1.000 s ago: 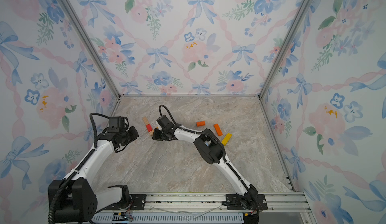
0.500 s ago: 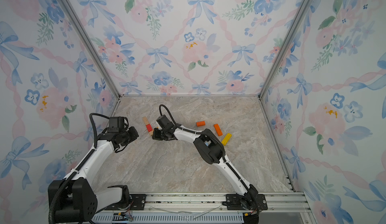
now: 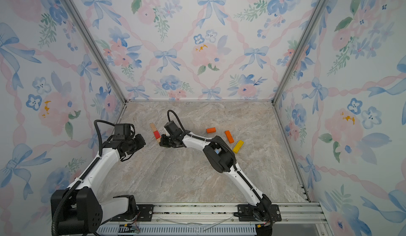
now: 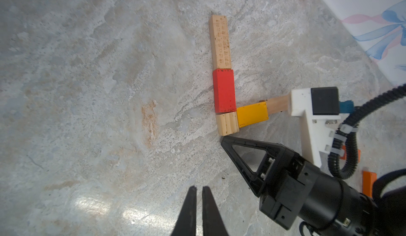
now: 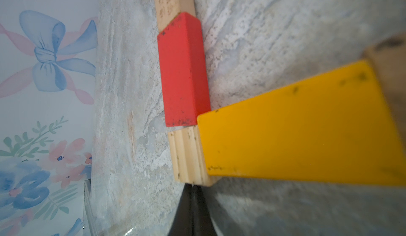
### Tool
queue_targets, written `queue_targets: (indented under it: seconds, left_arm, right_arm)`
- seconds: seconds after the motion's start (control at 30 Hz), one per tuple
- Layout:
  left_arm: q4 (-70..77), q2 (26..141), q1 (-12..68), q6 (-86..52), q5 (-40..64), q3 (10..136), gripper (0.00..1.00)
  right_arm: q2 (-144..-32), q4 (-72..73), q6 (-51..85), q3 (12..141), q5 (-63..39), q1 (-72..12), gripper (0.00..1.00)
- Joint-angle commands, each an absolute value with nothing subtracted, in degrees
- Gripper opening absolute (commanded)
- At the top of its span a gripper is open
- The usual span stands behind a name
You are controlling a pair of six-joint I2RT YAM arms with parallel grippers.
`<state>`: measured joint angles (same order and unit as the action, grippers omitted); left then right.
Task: Assemble the letter v with building blocks
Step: Adjust the building block at the center of the board.
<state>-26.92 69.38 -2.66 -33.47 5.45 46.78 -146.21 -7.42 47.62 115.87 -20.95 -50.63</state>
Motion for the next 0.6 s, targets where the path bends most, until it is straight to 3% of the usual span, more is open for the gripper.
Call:
queue_targets:
  seconds: [0.0,0.57]
  left_arm:
    - [-27.3,68.6,-3.0,-32.7,6.3,46.1,0.11]
    - [-27.2,68.6,-3.1,-32.9,6.7,45.9,0.11]
  right_arm:
    - [-148.8,-9.2,48.3,117.1,-19.7,-50.1,0.0]
    - [-149.5,-9.6,48.4,117.8,-19.7,-49.8,0.0]
